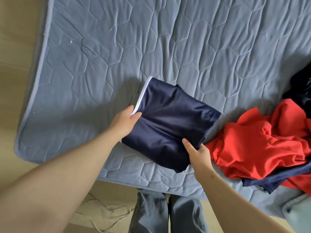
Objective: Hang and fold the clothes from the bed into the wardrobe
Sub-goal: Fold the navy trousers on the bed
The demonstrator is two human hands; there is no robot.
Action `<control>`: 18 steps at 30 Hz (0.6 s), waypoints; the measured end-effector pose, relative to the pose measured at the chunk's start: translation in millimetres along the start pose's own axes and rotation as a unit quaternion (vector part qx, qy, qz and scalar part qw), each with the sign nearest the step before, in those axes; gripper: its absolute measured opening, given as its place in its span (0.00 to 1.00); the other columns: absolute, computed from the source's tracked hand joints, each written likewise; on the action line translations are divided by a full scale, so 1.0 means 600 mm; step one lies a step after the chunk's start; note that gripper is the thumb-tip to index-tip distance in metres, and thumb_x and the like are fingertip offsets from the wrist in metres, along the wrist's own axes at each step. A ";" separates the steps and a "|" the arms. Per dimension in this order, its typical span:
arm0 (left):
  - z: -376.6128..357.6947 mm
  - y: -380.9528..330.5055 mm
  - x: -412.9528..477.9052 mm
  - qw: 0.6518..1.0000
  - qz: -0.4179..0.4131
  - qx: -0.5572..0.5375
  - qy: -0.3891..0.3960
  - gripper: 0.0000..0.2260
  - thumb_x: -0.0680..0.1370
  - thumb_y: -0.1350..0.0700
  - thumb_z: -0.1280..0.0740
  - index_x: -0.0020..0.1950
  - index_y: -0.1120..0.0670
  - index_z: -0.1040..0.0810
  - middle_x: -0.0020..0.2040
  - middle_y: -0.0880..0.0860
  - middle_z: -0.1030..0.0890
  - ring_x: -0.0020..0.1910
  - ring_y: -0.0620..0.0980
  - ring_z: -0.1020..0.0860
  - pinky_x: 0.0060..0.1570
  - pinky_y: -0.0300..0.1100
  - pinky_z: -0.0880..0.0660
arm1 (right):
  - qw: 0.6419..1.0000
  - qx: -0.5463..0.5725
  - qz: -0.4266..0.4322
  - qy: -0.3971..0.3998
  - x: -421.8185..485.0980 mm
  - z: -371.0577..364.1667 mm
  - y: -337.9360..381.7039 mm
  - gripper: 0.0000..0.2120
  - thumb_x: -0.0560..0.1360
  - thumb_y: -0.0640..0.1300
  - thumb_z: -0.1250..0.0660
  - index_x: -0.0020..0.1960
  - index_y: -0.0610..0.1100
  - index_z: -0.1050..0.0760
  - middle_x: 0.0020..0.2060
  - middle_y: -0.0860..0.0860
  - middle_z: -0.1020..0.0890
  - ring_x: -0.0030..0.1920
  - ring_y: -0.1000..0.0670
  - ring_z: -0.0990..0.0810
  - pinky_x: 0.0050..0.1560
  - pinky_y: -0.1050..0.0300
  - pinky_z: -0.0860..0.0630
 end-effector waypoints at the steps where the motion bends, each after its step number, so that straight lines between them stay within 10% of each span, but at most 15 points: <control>1: -0.004 -0.002 0.004 1.000 -0.012 -0.005 -0.001 0.16 0.79 0.50 0.40 0.35 0.51 0.41 0.32 0.48 0.35 0.32 0.50 0.37 0.30 0.43 0.40 | 1.000 -0.002 0.006 -0.010 0.004 -0.003 0.001 0.04 0.73 0.45 0.30 0.41 0.49 0.24 0.41 0.54 0.19 0.45 0.52 0.20 0.47 0.58 0.25; 3: -0.014 -0.006 0.017 0.999 -0.014 -0.030 0.026 0.05 0.78 0.50 0.37 0.43 0.48 0.31 0.42 0.49 0.27 0.41 0.53 0.28 0.39 0.44 0.30 | 0.998 0.055 -0.020 -0.012 0.010 -0.018 0.001 0.08 0.73 0.43 0.30 0.48 0.49 0.28 0.45 0.53 0.20 0.47 0.53 0.21 0.46 0.60 0.26; 6: -0.026 -0.001 0.034 0.995 0.015 -0.045 0.082 0.27 0.73 0.48 0.30 0.68 0.52 0.35 0.64 0.52 0.29 0.61 0.53 0.27 0.62 0.50 0.30 | 0.992 0.105 -0.067 -0.015 0.024 -0.044 -0.001 0.21 0.68 0.45 0.25 0.55 0.48 0.33 0.49 0.52 0.22 0.46 0.54 0.22 0.44 0.61 0.25; 10: -0.028 0.003 0.038 0.976 0.077 -0.126 0.163 0.31 0.69 0.48 0.26 0.68 0.51 0.36 0.62 0.46 0.26 0.57 0.47 0.25 0.57 0.43 0.29 | 0.984 0.080 -0.125 -0.102 0.031 -0.055 -0.009 0.38 0.62 0.51 0.22 0.65 0.46 0.37 0.55 0.50 0.28 0.54 0.46 0.25 0.54 0.52 0.29; 18: -0.008 0.012 -0.049 0.940 0.141 -0.227 0.214 0.17 0.69 0.49 0.26 0.55 0.52 0.21 0.47 0.49 0.16 0.46 0.48 0.17 0.49 0.41 0.23 | 0.988 0.072 -0.135 0.034 -0.019 -0.022 0.018 0.19 0.69 0.45 0.26 0.57 0.40 0.23 0.46 0.45 0.16 0.45 0.46 0.17 0.46 0.53 0.21</control>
Point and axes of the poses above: each hand's wrist, its own x-axis towards the middle knuckle, its own z-axis out of the back of the hand, y = z × x, the point moved 3 cm from there along x, towards the middle knuckle
